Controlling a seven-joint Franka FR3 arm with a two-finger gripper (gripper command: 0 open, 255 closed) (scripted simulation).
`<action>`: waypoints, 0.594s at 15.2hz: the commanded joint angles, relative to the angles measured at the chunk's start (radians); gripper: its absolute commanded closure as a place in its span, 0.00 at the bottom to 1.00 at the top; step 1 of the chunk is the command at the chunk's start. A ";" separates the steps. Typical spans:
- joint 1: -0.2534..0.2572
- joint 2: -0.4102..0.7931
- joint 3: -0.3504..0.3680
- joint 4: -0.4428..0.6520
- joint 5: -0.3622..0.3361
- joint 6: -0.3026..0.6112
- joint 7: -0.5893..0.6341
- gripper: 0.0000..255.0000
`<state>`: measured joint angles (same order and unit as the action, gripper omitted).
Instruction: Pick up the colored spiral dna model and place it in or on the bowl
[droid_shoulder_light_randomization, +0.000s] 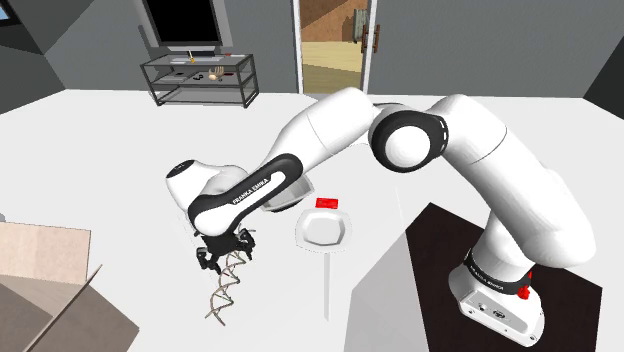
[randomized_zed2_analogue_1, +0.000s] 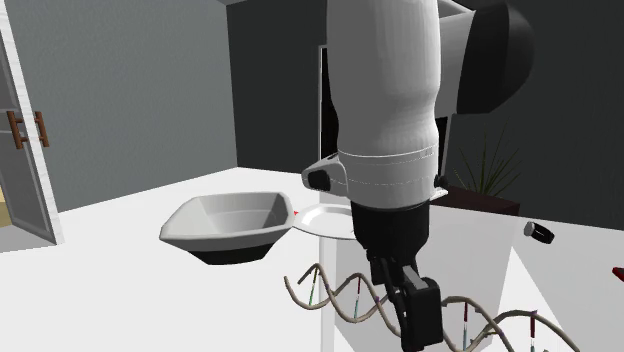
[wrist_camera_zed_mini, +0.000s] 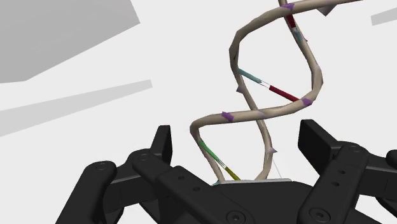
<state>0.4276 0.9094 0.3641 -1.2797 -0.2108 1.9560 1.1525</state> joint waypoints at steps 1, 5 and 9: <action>0.000 0.000 0.000 -0.001 0.000 0.001 0.000 0.00; 0.000 0.000 0.000 0.000 0.000 0.001 0.000 1.00; 0.000 0.000 0.000 0.000 0.000 0.001 0.000 1.00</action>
<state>0.4276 0.9098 0.3640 -1.2800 -0.2109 1.9566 1.1526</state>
